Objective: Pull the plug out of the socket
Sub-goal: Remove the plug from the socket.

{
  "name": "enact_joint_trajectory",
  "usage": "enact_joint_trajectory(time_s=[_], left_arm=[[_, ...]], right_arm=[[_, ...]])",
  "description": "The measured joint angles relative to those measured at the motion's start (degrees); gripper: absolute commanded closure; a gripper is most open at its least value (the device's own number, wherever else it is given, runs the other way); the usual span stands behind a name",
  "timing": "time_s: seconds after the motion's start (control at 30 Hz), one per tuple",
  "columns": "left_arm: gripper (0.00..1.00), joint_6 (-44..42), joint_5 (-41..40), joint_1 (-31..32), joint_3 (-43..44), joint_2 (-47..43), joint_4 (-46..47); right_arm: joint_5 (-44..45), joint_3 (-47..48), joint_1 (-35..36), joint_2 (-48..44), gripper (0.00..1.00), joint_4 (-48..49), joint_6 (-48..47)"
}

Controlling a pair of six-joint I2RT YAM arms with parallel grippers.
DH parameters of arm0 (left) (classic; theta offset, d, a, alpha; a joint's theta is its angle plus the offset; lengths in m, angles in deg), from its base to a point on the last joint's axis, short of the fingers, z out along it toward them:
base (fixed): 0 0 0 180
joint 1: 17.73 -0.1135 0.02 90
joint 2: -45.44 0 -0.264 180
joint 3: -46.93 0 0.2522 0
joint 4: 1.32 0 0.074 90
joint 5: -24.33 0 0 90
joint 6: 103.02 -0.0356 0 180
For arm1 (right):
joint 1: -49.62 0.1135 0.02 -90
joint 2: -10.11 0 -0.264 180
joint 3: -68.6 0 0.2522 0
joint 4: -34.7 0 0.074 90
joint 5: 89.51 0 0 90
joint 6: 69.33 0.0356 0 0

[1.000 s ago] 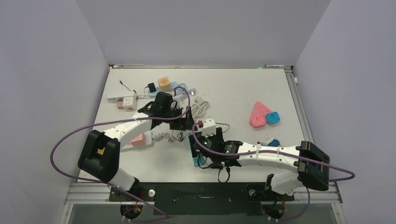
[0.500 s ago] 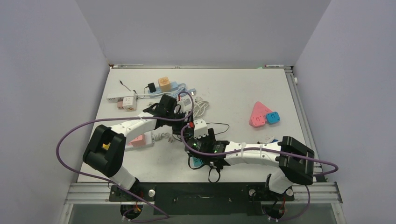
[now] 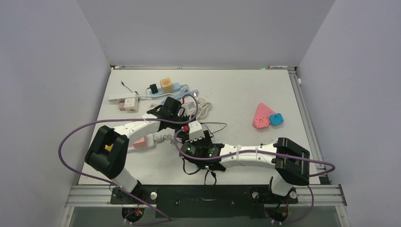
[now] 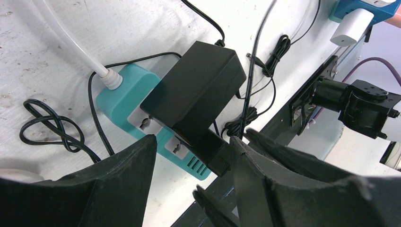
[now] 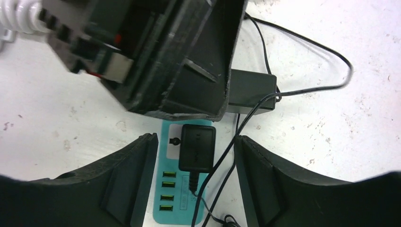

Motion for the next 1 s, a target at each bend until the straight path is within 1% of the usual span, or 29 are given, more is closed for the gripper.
enact_joint_trajectory(time_s=[0.2, 0.47, 0.73, 1.0], left_arm=[[0.49, -0.2, -0.3, 0.0, 0.3, 0.2, -0.4], [0.49, -0.3, -1.1, 0.1, 0.5, 0.7, -0.7], [0.49, -0.3, -1.4, 0.1, 0.5, 0.7, -0.7], [0.53, -0.3, -1.4, 0.1, 0.5, 0.7, -0.7]], right_arm=[[2.5, 3.4, 2.2, 0.0, 0.37, -2.2, 0.0], [2.7, 3.7, 2.1, 0.0, 0.37, -2.1, -0.9], [1.0, -0.8, -1.0, 0.0, 0.38, 1.5, -1.4], [0.7, -1.1, -1.3, 1.3, 0.42, 3.1, -2.2]])
